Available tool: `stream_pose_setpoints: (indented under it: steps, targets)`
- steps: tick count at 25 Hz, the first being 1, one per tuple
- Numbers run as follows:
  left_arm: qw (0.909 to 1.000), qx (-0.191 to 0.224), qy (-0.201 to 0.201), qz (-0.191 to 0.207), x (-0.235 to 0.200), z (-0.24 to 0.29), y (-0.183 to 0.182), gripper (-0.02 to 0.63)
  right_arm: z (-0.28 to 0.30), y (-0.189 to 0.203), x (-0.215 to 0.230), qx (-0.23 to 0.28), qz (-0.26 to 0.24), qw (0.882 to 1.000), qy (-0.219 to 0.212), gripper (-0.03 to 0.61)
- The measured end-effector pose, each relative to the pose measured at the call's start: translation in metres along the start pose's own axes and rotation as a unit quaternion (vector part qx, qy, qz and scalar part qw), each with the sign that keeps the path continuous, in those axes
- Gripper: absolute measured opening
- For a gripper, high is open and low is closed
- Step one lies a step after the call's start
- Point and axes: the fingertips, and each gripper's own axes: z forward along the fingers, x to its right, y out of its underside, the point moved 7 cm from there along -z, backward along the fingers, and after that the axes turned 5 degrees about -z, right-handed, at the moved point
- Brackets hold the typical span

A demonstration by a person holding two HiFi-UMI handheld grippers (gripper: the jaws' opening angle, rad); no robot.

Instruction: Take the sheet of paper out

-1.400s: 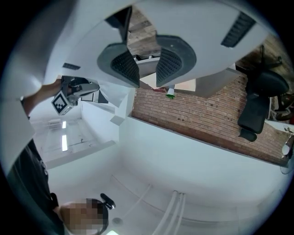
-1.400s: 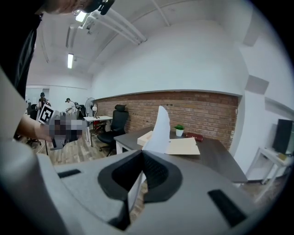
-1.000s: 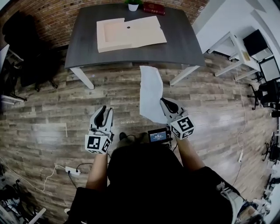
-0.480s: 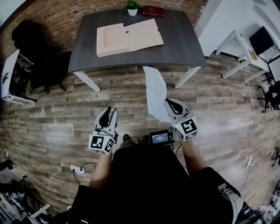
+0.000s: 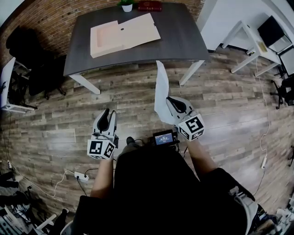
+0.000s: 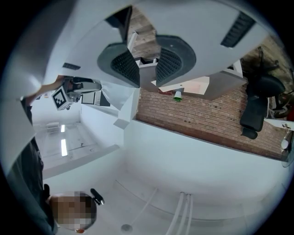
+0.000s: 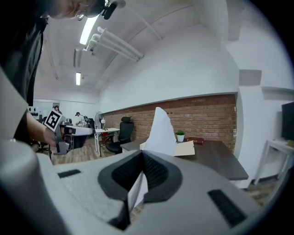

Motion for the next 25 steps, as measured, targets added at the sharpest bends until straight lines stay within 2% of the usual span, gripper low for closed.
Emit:
stream_pose_setpoints:
  steps: [15, 25]
  targets:
    - [0.9998, -0.001, -0.018, 0.002, 0.017, -0.007, 0.005, 0.106, -0.011, 0.003, 0.007, 0.006, -0.010, 1.000, -0.021, 0.005]
    - [0.9996, -0.005, -0.026, -0.003, 0.029, -0.012, 0.010, 0.104, -0.023, 0.011, 0.011, 0.014, -0.005, 1.000, -0.019, 0.005]
